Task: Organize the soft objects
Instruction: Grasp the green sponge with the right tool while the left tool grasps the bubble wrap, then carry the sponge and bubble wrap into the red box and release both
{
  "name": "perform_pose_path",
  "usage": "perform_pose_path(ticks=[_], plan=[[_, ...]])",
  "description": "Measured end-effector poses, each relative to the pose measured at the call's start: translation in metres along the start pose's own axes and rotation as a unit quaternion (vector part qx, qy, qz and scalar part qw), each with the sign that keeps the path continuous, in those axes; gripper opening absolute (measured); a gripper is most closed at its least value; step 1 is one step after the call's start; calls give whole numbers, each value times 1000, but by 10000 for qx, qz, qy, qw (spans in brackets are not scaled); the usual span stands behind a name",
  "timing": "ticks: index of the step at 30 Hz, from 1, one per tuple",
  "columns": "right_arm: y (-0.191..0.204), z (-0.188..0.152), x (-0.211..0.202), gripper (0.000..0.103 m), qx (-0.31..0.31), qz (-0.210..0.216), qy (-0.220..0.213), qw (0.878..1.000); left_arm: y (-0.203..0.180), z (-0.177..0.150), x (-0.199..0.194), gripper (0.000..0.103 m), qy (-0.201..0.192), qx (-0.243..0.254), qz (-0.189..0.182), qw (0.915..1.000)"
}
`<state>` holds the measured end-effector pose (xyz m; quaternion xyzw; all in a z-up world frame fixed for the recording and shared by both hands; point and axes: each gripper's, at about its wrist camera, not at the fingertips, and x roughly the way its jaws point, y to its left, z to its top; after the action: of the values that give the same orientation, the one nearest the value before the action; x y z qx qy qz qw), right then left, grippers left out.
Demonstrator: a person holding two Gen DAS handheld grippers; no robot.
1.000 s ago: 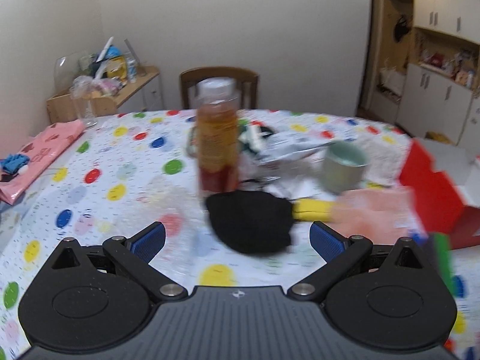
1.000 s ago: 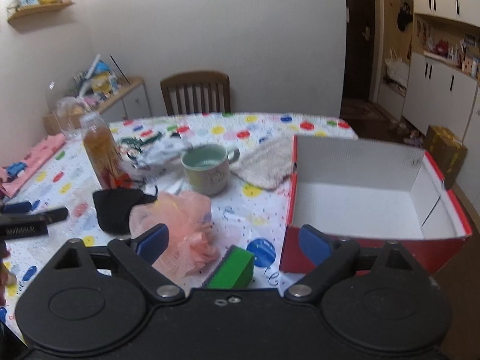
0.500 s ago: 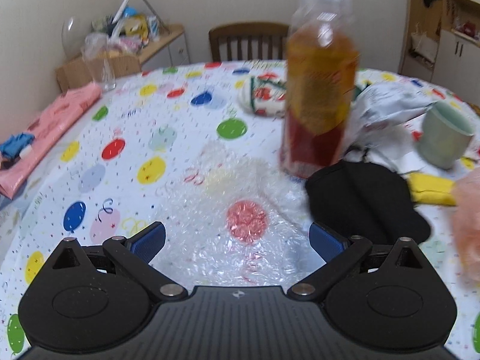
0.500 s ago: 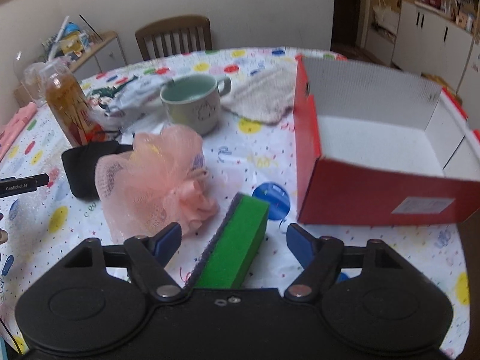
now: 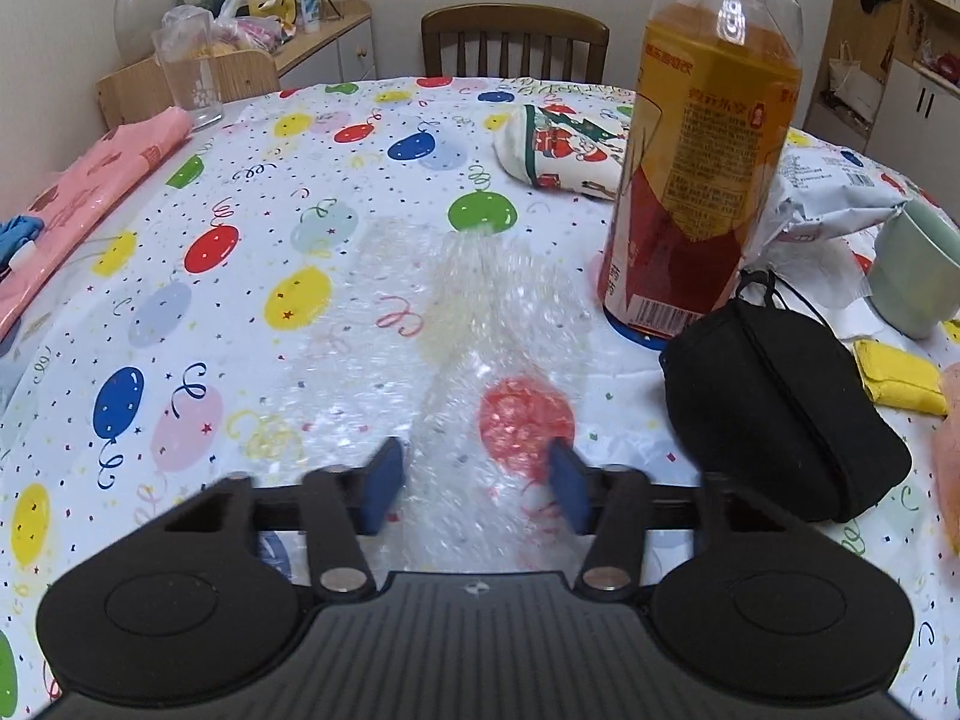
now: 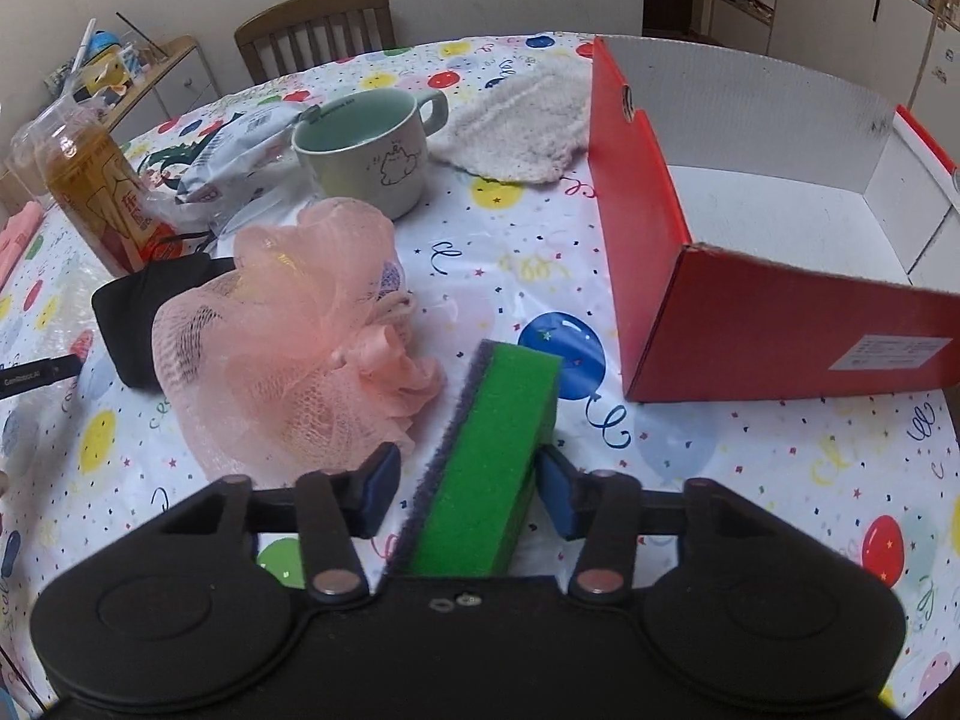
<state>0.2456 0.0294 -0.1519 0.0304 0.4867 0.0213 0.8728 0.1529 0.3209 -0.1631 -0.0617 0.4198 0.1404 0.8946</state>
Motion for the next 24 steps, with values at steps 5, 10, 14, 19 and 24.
perform_pose_path(ticks=[5, 10, 14, 19, 24], plan=[[-2, 1, -1, 34, 56, -56, -30, 10000, 2, 1, -4, 20, -24, 10, 6, 10000], [-5, 1, -8, 30, 13, -106, -138, 9998, -4, -2, -13, 15, -121, 224, 12, 9997], [-10, 3, -22, 30, 18, -74, -265, 9996, -8, -1, -27, 12, -228, 308, -53, 9993], [-17, 9, -49, 29, -24, 118, -526, 9985, -10, 1, -54, 11, -376, 290, -147, 9988], [-31, 23, -78, 29, 43, 467, -752, 9961, -17, 6, -84, 10, -575, 269, -278, 9976]])
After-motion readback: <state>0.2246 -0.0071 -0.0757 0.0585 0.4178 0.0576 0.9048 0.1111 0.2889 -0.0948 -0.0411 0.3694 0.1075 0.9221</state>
